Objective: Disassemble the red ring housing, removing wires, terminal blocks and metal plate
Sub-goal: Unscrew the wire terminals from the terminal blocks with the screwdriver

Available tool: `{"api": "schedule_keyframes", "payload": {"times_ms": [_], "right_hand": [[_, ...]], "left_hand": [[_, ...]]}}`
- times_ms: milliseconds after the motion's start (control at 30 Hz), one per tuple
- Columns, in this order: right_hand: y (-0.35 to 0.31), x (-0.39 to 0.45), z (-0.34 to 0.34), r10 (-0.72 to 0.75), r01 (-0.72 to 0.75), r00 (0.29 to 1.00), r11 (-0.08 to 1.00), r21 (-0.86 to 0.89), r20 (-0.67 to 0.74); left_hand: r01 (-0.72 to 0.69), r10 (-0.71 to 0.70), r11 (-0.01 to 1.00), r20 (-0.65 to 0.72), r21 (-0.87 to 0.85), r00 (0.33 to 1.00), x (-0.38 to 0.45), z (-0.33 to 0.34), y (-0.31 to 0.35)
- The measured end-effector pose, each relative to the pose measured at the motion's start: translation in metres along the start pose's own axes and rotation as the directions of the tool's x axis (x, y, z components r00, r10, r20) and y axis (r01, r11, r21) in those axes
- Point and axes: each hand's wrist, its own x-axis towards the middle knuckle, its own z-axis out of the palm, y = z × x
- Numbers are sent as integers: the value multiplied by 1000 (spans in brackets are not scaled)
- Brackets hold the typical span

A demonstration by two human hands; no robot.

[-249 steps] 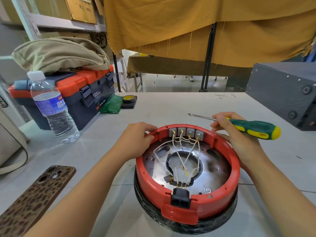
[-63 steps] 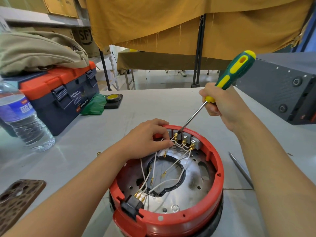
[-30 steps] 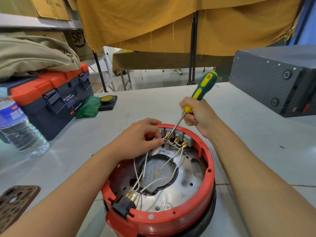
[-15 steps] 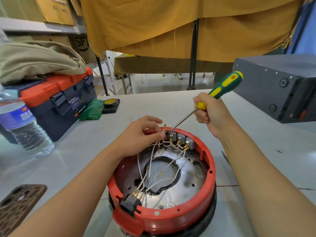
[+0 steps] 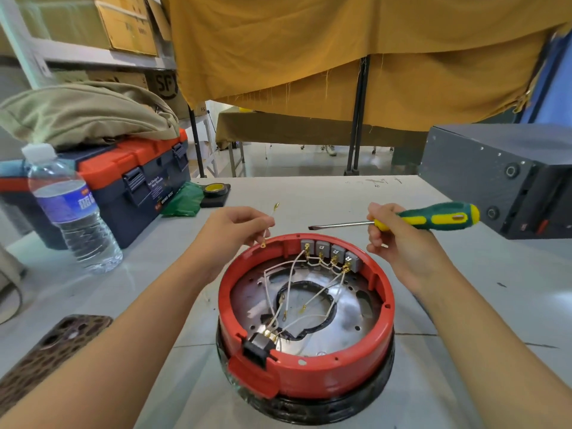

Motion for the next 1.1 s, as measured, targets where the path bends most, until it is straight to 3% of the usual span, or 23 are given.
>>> {"api": "schedule_keyframes", "payload": {"times_ms": [200, 367, 467, 633, 733, 900, 1100], "right_hand": [[16, -8, 7, -115, 115, 993, 989, -91, 6], [22, -6, 4, -139, 138, 990, 989, -59, -13], [25, -6, 2, -139, 138, 990, 990, -24, -18], [27, -4, -1, -117, 117, 993, 993, -25, -12], [27, -4, -2, -119, 119, 993, 992, -40, -5], [26, -5, -3, -118, 117, 993, 992, -45, -14], [24, -7, 1, -124, 124, 992, 992, -10, -12]], "left_hand": [[100, -85, 993, -202, 64, 976, -21, -42, -26], [202, -148, 967, -305, 154, 941, -34, -54, -61], [220, -98, 925, -366, 310, 925, -38, -48, -80], [137, 46, 854, -336, 501, 941, -38, -49, -87], [134, 62, 805, -307, 578, 950, -41, -52, -90], [145, 56, 796, -310, 587, 949, -42, -53, -90], [123, 56, 903, -395, 412, 917, -41, -54, -77]]}}
